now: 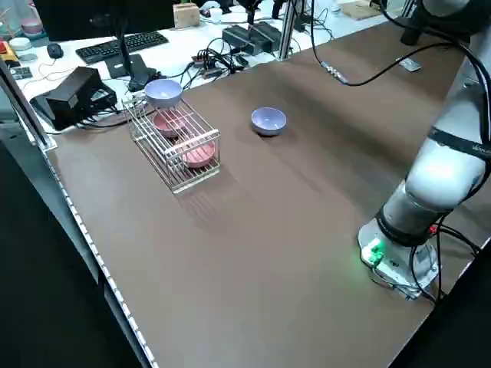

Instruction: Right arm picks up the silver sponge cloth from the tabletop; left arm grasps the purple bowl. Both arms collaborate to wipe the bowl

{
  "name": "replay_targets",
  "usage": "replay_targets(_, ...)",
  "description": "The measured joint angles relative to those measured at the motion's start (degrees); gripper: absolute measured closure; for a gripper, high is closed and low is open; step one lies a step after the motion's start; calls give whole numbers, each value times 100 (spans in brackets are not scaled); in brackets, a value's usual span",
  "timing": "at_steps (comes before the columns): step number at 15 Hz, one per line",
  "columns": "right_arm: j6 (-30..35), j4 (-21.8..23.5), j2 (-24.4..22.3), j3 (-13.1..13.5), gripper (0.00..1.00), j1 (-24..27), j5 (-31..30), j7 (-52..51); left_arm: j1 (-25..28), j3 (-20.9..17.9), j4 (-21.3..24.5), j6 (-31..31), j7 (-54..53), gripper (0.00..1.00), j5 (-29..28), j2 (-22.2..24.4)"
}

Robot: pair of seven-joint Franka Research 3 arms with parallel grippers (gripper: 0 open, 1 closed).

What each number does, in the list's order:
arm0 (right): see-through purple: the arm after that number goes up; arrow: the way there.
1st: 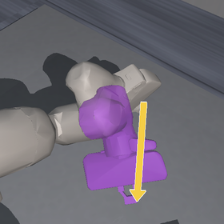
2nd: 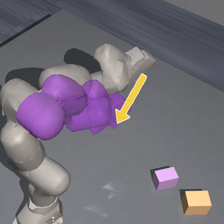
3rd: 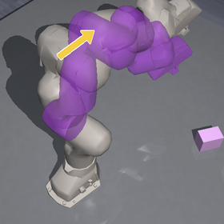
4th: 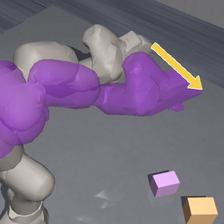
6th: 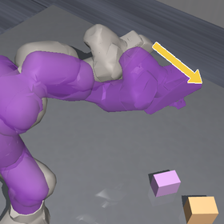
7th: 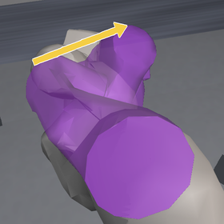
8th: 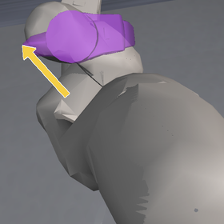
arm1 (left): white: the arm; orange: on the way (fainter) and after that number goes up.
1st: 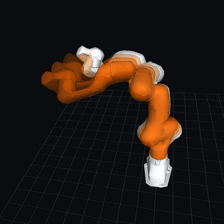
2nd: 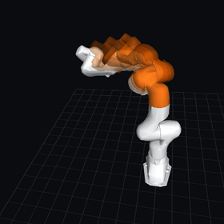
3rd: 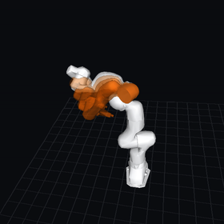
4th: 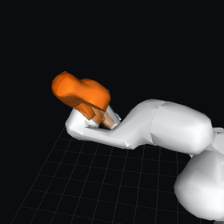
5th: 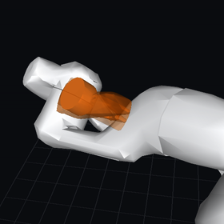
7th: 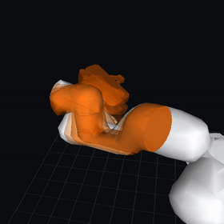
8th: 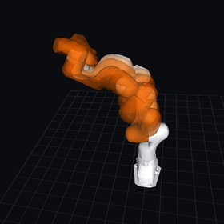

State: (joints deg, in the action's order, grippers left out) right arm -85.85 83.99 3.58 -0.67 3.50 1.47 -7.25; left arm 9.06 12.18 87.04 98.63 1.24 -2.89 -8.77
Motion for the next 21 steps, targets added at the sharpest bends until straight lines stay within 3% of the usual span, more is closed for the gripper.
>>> replay_targets(10, -87, 80, 1, 10, 0, 1, 0, 0, -46, 14, 8, 58, 29, 0, 0, -132)
replay_targets(15, -694, 487, 12, 35, 0, 34, 0, 1, -15, 10, 62, 324, -8, 0, -32, -1011)
replay_targets(17, -918, 796, 122, 44, 0, 45, 0, 1, -17, 10, 306, 993, -10, 0, -33, -1607)
replay_targets(21, -1099, 908, 663, 44, 0, 45, 2, 1, -3, 6, 1494, 3026, -10, 0, -42, -1868)
